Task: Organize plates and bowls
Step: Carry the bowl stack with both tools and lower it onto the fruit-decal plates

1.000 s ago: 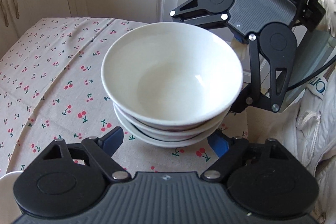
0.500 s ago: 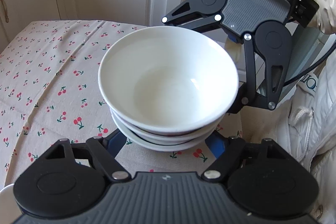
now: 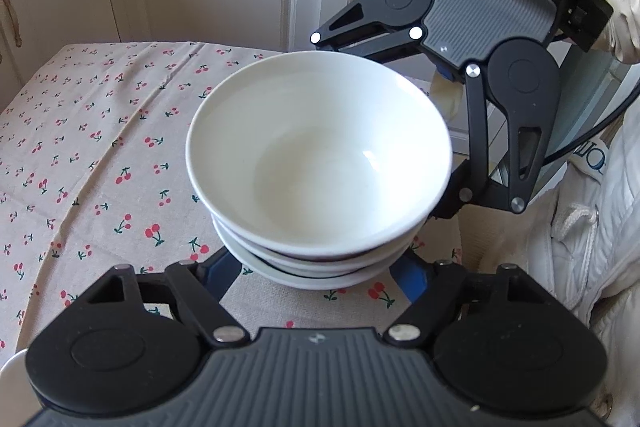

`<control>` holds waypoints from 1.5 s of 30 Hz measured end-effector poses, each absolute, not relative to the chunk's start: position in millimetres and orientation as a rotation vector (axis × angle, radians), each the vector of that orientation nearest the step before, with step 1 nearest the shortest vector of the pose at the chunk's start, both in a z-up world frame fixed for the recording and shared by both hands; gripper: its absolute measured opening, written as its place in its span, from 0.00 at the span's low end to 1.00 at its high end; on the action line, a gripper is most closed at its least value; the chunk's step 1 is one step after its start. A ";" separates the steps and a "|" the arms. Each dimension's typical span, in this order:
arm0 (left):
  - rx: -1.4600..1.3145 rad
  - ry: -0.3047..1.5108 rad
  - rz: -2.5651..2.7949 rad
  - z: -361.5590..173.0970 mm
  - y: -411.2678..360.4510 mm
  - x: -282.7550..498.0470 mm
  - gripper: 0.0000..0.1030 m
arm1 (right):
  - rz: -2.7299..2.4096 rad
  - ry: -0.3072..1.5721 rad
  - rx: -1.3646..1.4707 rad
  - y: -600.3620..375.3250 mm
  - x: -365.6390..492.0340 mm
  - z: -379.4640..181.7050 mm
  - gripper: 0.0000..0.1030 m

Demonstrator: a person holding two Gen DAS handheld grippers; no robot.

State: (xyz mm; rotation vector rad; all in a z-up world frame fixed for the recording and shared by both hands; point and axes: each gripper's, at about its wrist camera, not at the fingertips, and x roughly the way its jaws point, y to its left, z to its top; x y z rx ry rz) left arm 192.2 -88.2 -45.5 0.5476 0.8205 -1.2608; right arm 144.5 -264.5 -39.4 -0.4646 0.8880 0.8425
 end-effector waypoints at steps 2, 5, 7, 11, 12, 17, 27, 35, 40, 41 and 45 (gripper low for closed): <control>0.544 0.810 -1.253 -41.4 -85.5 189.5 0.77 | 0.840 0.884 -0.471 -262.5 143.9 -36.0 0.87; 0.539 0.786 -1.236 -32.5 -78.1 184.4 0.77 | 0.841 0.868 -0.491 -256.9 141.3 -26.9 0.87; 0.531 0.768 -1.219 -25.8 -69.6 180.4 0.77 | 0.844 0.853 -0.508 -250.5 139.7 -19.7 0.87; 0.525 0.735 -1.172 -12.6 -49.9 171.2 0.77 | 0.861 0.815 -0.556 -232.0 138.1 -6.0 0.87; 0.523 0.727 -1.157 -9.2 -43.0 169.1 0.77 | 0.868 0.805 -0.568 -226.3 138.8 -2.8 0.87; 0.509 0.706 -1.077 2.5 -8.2 162.7 0.77 | 0.912 0.754 -0.630 -193.5 141.8 9.5 0.87; 0.468 0.715 -0.914 6.5 52.6 163.4 0.77 | 1.028 0.684 -0.726 -121.2 165.1 10.3 0.87; 0.447 0.745 -0.850 -1.1 83.9 175.8 0.77 | 1.084 0.683 -0.760 -82.2 191.0 -2.7 0.87; 0.439 0.768 -0.843 -8.5 88.3 180.7 0.77 | 1.095 0.705 -0.754 -68.4 200.9 -11.9 0.87; 0.439 0.772 -0.844 -10.4 89.5 183.1 0.77 | 1.095 0.710 -0.754 -65.5 203.7 -13.8 0.87; 0.430 0.784 -0.844 -13.9 90.0 184.7 0.77 | 1.095 0.728 -0.750 -63.0 208.1 -19.5 0.87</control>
